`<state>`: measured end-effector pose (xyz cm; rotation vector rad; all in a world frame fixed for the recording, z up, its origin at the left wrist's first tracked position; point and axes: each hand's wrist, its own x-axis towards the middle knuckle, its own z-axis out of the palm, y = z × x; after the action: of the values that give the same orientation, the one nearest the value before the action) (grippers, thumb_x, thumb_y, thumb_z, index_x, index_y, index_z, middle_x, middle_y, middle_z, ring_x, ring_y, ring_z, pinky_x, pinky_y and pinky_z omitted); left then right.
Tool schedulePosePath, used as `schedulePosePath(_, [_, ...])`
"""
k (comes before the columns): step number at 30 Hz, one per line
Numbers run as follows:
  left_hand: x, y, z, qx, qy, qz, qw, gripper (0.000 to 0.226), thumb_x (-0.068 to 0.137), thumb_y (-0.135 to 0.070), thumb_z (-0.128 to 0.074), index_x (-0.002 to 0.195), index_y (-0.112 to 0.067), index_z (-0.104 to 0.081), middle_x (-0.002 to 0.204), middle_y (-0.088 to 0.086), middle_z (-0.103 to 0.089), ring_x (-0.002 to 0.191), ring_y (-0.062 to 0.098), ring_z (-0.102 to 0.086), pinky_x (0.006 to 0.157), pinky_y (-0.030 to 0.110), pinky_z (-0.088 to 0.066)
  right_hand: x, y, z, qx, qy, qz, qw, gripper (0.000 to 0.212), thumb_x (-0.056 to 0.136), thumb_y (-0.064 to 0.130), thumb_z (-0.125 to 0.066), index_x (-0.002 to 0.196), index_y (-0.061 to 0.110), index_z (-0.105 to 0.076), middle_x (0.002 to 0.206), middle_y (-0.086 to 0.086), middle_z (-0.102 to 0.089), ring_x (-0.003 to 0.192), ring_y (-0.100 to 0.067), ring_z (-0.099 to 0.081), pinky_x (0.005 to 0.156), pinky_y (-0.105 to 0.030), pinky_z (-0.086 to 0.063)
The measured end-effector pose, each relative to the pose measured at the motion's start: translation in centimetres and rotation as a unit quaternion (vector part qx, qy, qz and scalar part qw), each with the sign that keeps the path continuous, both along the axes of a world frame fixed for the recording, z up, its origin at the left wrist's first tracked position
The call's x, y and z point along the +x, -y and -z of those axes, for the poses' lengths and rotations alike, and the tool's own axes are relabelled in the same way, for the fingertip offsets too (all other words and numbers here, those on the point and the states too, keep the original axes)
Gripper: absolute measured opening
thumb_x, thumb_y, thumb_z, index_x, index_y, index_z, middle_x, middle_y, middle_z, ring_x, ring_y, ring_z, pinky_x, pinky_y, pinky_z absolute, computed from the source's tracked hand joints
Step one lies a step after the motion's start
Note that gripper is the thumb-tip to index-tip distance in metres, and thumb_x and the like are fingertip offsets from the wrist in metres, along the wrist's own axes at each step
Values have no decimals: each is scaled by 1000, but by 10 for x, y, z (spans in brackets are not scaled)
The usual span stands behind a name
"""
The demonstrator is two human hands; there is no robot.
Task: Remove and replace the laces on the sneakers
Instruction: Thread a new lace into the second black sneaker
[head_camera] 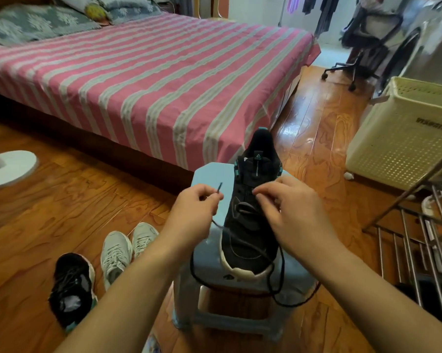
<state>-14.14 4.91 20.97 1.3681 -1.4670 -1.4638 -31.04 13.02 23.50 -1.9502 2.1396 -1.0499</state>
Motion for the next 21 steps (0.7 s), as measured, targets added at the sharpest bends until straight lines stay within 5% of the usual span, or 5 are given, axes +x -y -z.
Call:
schedulePosePath(2, [-3,8,1,-115,102,39,987,17,100,-27,-63,89,-18,-72,66,-5,-58,56,8,-47,54,27,-39,-8,13,8,-11,-51,13,999,18,90,17,-72,107,21,-77,94,3,-56,91,-16,-52,80,-36,-50])
schedulePosePath(6, [-5,12,2,-193,156,88,965,17,97,-31,-68,84,-22,-72,56,-8,-50,51,3,-46,49,18,-30,-9,23,19,-24,-106,22,994,26,81,21,-81,106,25,-78,110,-1,-52,105,-23,-45,83,-39,-48])
schedulePosePath(16, [0,18,1,-212,194,101,952,12,95,-30,-71,85,-36,-73,60,-10,-52,59,7,-49,56,26,-36,-3,31,23,2,-64,42,997,17,79,25,-83,95,30,-80,135,-2,-48,127,-28,-32,103,-31,-25])
schedulePosePath(21, [-3,18,2,-244,202,90,944,8,94,-32,-70,91,-35,-76,87,-13,-72,87,8,-65,80,34,-55,-1,32,24,9,-44,46,998,19,77,27,-84,95,33,-81,137,-1,-48,128,-26,-30,105,-30,-25])
